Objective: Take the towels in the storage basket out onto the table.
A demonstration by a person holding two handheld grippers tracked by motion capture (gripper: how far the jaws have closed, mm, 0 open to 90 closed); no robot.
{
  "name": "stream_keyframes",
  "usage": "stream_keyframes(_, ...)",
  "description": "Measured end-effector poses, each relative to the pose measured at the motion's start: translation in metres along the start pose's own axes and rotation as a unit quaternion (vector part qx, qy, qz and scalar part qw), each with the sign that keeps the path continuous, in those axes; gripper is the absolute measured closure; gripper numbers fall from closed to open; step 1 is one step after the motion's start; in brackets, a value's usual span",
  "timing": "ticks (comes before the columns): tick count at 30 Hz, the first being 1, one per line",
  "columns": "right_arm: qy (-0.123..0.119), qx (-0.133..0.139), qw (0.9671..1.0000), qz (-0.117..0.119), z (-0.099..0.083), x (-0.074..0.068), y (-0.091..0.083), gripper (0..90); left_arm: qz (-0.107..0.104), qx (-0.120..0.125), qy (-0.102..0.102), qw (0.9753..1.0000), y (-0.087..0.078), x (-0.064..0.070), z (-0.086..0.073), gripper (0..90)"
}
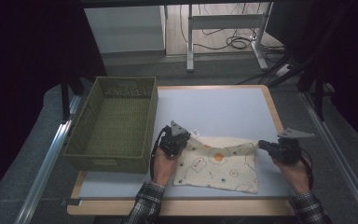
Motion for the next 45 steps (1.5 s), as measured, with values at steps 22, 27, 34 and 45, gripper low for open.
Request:
stream_keyframes(22,-0.016,-0.006,0.9993,0.034,-0.046,-0.034,-0.039,86.7,-0.03,0.042,-0.024,0.9984,-0.048,0.031,-0.04,86.1)
stream_keyframes(27,-0.019,-0.015,0.9987,0.045,-0.06,-0.046,-0.052,86.6,-0.037,0.051,-0.025,0.9977,-0.063,0.041,-0.051,85.9)
stream_keyframes(34,-0.027,-0.03,0.9977,0.055,-0.08,-0.06,-0.058,86.6,-0.035,0.046,-0.011,0.9983,-0.076,0.052,-0.064,85.4)
stream_keyframes(45,-0.013,-0.055,0.9965,0.061,-0.107,-0.061,-0.054,83.7,-0.07,0.007,-0.006,0.9975,-0.086,0.07,-0.09,66.0)
Point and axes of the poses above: each handheld gripper's, and its own axes: y roughly forward along the jaws, z roughly out of its top, x roughly to its right, the point moved 8 cm from there along y, roughly forward along the jaws, and after that the axes turned 14 degrees about y, right-handed, at the moved point
